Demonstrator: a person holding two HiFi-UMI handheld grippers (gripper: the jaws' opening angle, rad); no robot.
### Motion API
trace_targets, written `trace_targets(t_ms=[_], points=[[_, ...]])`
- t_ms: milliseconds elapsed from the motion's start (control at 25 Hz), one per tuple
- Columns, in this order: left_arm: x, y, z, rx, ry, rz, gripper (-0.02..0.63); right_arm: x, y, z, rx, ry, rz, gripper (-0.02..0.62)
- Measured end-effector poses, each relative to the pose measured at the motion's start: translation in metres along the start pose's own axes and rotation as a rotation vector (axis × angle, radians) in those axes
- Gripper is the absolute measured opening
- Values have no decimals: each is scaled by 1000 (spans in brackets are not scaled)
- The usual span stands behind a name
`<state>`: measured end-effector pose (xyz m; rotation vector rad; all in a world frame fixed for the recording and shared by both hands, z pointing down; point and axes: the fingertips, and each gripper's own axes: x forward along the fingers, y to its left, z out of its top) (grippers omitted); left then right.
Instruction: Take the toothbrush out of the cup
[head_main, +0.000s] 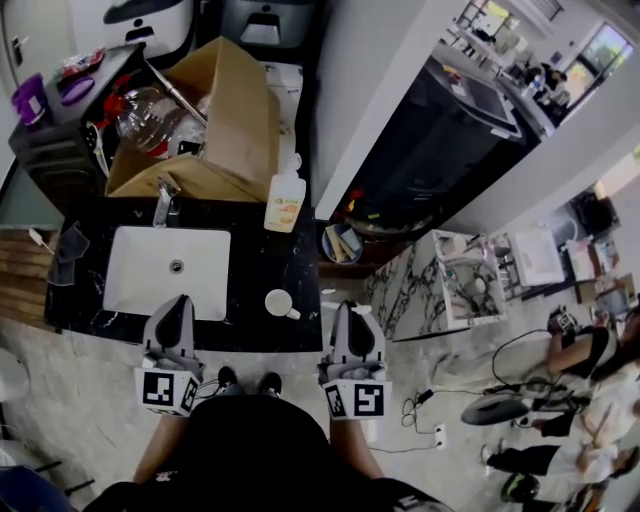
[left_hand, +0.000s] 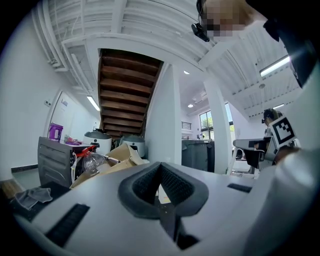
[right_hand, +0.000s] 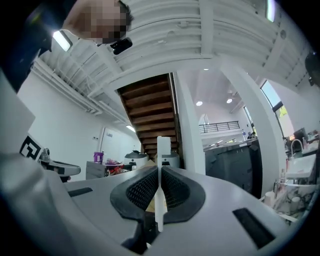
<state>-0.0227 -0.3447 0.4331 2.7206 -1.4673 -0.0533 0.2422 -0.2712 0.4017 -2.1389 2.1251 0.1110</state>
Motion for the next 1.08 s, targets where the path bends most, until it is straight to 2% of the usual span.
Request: trace_targets(t_ms=[640,880,1080], points=[[-8,-2,2,11,-6,12,5,-6,-6,-1,-13,-3,-14,39],[-8,-2,1,-25,-12,8,5,-8,-4,-6,-8,1,-13,39],[-6,-5,4,-8,-20,8,5,-7,-6,-8,-7,13,-8,40]])
